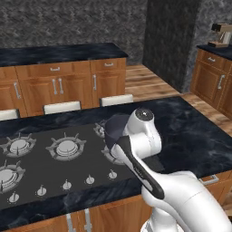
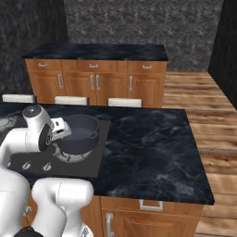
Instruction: Move the pot and pan from the stove into the sink.
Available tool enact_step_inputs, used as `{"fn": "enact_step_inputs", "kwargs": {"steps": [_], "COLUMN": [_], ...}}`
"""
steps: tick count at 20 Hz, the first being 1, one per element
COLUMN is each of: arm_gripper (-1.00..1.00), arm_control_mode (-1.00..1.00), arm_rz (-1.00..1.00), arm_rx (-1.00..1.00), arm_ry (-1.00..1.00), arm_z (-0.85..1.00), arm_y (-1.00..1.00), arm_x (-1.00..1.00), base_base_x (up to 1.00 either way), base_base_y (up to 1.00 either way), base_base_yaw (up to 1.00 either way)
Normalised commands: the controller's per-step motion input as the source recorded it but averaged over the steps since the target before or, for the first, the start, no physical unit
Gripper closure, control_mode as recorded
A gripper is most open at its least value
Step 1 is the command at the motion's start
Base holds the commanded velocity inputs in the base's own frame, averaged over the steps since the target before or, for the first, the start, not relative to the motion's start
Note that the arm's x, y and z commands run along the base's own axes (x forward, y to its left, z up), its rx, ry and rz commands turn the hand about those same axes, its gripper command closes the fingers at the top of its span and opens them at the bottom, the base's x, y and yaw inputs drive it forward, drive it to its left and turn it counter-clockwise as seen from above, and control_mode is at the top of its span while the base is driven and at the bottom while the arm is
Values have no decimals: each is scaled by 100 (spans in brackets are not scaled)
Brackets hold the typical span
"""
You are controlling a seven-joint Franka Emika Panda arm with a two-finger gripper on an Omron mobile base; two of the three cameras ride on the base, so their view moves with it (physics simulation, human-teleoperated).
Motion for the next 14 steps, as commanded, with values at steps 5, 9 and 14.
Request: {"fn": "enact_step_inputs", "kwargs": {"steps": [5, 9, 14], "arm_gripper": [-100, -100, -100], "arm_control_mode": [-100, -100, -100], "arm_rz": [0, 0, -1], "arm_rx": [-3, 0, 5], "arm_ry": [0, 1, 1], "arm_z": [-23, 0, 38], "arm_y": [6, 0, -7], "arm_x": [28, 2, 1], "base_base_x": [0, 0, 0], "base_base_y": [0, 0, 0], "base_base_yaw": [0, 0, 0]}}
